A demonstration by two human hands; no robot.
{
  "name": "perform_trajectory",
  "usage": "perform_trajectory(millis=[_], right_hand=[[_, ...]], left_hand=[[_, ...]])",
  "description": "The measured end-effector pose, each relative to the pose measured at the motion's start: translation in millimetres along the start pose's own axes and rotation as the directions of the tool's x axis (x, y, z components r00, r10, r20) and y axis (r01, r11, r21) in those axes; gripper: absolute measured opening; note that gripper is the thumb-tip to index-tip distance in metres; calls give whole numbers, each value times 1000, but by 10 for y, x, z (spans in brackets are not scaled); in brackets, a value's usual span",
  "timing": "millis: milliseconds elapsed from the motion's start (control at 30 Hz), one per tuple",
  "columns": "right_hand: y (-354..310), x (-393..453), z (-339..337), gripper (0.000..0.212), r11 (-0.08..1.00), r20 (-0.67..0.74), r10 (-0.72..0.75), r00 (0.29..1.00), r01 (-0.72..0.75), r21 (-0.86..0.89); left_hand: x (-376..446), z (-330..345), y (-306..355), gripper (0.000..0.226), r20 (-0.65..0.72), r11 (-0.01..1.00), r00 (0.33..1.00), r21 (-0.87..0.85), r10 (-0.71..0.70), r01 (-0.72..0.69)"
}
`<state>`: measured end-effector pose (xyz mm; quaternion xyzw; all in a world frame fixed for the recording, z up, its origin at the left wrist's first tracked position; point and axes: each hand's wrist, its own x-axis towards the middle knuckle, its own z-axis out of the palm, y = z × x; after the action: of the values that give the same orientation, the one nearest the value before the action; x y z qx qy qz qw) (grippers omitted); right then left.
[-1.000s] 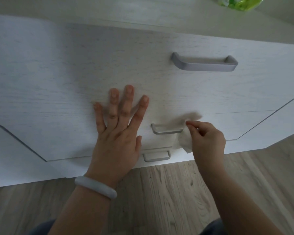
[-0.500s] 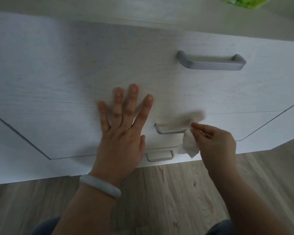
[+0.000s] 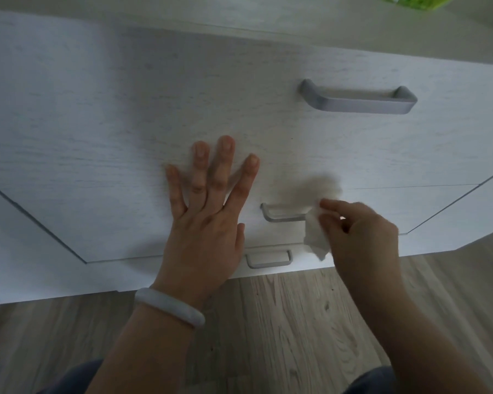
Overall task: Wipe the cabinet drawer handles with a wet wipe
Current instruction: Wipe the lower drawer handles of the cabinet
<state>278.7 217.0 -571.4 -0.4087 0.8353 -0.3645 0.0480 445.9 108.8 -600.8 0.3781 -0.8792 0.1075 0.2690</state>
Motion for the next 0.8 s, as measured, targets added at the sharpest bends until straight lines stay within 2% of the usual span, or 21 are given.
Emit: perform_trajectory(millis=[67,167,300,467,500,633,700,800], right_hand=[[67,48,13,27,1000,31,4,1000,-3,-21],[50,20,110,28,994,91,35,995,-44,96],[-68,-80,215,33,994,171,-52,984,35,99],[41,14,27,31,998,33,38,999,-36,-54],[3,-9,55,32,998,61,21,998,-17,-64],[-261,-166,352,37,971,242,-211,947,232,-59],[-242,-95,313,37,979,213,-171,962,190,-69],[-67,6,166,32,1000,136,9,991,-10,9]], left_hand=[[-7,-8,-2,106,3,1000,1000,-1,1,-1],[-13,-15,-7,106,7,1000,1000,-1,2,-2],[-8,-20,2,105,9,1000,1000,-10,-6,6],[-9,-23,3,104,-4,1000,1000,-3,1,-1],[-12,-24,2,104,-6,1000,1000,-7,-1,1],[-14,-25,-1,101,-17,1000,1000,-10,-6,6],[-13,-21,-2,100,-15,1000,1000,-3,-10,10],[-14,-14,-8,98,-13,1000,1000,-7,-7,6]])
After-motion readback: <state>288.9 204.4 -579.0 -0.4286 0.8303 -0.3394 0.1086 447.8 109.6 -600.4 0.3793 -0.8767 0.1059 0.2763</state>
